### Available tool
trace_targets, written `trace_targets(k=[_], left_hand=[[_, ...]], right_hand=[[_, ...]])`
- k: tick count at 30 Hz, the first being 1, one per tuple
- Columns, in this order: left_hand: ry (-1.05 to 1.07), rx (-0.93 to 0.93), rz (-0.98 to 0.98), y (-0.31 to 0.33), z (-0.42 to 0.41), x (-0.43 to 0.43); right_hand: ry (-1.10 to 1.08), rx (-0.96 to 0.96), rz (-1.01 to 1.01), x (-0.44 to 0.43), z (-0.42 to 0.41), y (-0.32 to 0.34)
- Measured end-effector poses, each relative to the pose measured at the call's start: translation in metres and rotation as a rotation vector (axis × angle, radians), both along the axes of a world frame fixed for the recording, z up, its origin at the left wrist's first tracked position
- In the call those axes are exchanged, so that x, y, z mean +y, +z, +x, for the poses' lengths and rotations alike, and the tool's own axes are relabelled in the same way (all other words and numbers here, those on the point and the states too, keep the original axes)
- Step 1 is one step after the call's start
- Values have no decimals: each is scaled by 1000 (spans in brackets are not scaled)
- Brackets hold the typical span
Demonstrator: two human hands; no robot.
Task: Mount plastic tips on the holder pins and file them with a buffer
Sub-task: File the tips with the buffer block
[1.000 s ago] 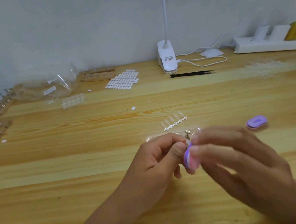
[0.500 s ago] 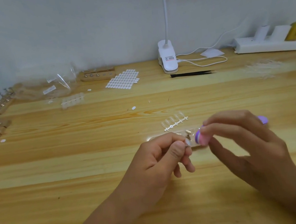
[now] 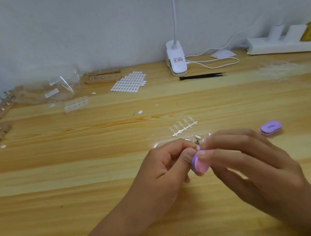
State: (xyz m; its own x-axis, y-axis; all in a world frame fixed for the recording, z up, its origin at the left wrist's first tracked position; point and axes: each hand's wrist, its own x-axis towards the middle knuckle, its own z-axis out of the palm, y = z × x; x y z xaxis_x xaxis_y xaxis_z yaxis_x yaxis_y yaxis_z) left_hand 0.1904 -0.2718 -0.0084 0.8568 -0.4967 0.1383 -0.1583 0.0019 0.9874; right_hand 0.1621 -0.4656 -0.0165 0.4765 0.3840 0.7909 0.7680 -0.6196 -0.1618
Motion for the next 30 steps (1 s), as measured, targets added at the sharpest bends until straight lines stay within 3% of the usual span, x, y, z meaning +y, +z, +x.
trace_targets(k=[4,8,13,26,30], left_hand=[[17,3,2,1,1,0],[4,-3,7,0,0,0],[26,5,-3,-1,0,0],[21,14,7,-3,-2,-2],[30,9,18,-4,-3,-2]], right_hand=[[-65,21,46,-9,6,4],[22,9,34,5,-1,-2],[-48,18,63,-8,5,4],[32,-1,35,4,0,-5],[-54,3,73,-10,5,2]])
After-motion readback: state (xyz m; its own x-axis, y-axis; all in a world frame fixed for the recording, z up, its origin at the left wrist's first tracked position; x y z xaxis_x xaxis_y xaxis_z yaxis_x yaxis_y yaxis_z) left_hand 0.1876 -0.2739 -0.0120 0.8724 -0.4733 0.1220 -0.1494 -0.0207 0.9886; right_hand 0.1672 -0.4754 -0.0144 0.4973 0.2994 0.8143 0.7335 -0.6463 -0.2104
